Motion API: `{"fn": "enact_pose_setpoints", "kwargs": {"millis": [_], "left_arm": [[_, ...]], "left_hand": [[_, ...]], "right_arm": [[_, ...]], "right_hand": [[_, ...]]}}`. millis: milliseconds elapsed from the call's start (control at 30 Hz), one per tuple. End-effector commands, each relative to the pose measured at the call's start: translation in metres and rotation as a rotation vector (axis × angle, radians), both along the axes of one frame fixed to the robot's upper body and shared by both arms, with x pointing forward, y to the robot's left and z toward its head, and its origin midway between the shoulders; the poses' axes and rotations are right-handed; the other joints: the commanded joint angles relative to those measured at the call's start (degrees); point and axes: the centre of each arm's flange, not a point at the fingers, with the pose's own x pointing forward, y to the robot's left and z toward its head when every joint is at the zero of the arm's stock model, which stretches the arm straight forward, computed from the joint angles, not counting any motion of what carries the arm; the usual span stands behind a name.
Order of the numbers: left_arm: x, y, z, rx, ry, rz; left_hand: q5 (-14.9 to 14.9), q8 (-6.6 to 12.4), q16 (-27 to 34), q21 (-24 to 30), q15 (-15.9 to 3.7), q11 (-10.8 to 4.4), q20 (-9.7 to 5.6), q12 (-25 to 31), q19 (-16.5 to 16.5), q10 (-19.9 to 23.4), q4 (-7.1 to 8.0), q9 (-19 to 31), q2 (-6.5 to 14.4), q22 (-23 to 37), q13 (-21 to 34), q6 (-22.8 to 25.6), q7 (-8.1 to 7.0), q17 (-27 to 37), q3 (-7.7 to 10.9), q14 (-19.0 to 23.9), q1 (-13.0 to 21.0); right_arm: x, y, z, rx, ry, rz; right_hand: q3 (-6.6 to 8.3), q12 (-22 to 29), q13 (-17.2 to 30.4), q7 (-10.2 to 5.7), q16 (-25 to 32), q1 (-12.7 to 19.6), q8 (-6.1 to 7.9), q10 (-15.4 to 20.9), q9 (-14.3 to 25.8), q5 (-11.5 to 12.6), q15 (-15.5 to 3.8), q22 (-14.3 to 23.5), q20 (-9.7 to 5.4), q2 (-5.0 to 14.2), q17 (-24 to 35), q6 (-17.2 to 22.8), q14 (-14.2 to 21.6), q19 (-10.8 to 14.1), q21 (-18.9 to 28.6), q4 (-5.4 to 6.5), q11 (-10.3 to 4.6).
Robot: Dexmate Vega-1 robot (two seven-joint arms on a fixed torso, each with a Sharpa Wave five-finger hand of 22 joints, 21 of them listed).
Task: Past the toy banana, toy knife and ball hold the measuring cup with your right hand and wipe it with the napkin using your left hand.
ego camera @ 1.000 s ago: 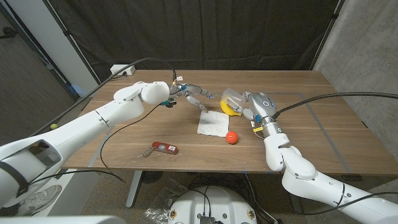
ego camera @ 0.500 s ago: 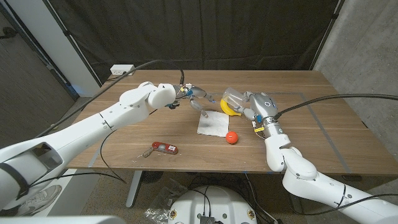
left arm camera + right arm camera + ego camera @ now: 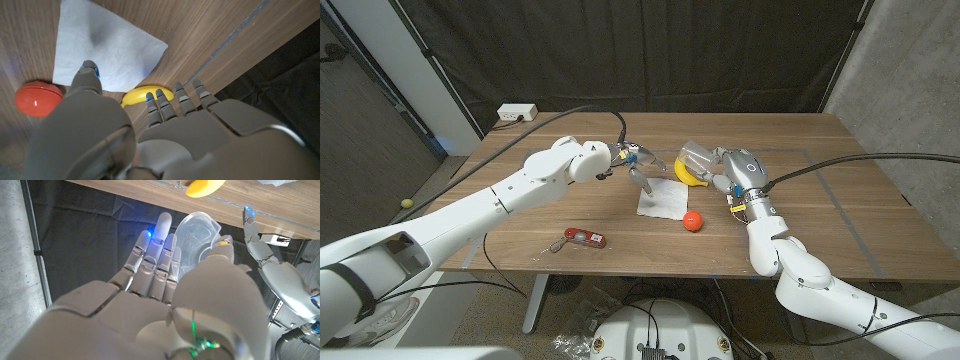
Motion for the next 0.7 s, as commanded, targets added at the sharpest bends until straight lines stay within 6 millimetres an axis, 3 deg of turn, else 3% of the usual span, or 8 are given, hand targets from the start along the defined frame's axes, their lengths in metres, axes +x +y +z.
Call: {"fn": "enact_pose_setpoints", "kwargs": {"millis": [33, 433, 700], "left_arm": [[0.004, -0.009, -0.017, 0.068, 0.008, 0.004], [0.01, -0.008, -0.03, 0.085, -0.017, 0.018], [0.017, -0.006, -0.037, 0.074, 0.0, 0.016]], "left_hand": [[0.56, 0.03, -0.36, 0.46, -5.43, -0.49, -0.06, 0.2, 0.14, 0.6, 0.17, 0.1, -0.13, -0.04, 0.12, 0.0, -0.15, -0.02, -0.36, -0.03, 0.04], [0.96, 0.23, -0.25, 0.89, -6.47, -1.59, -0.95, 0.61, 1.04, 2.8, 0.63, -0.09, 0.83, -0.28, -0.13, 2.07, -0.98, -0.29, -0.69, 1.41, 0.21], [1.07, -0.08, -0.37, 1.03, -6.61, -1.51, -1.29, 0.24, 1.28, 2.49, 1.08, -0.15, 1.75, -0.37, -0.19, 2.02, -0.93, -0.34, -0.67, 1.56, 0.07]], "right_arm": [[0.003, 0.0, 0.0, 0.009, 0.001, 0.008], [0.005, 0.001, 0.001, 0.012, 0.006, 0.013], [0.006, 0.001, 0.002, 0.014, 0.011, 0.013]], "right_hand": [[0.48, -0.11, 0.33, -6.39, -0.18, 0.19, 0.33, -0.19, 0.25, -0.06, -6.42, -0.06, 0.03, 0.43, 0.35, 5.97, -0.02, -0.32, 0.46, 0.22, -0.24], [0.52, -0.38, 0.48, -6.37, -0.38, 0.14, 0.36, -0.14, 0.24, -0.07, -6.41, -0.25, 0.04, 0.43, 0.54, 5.87, -0.06, -0.55, 0.85, 0.29, -0.19], [0.58, -0.49, 0.6, -6.3, -0.46, 0.18, 0.42, 0.07, 0.23, -0.09, -6.44, -0.4, 0.06, 0.42, 0.72, 5.88, -0.01, -0.66, 1.15, 0.29, -0.23]]}}
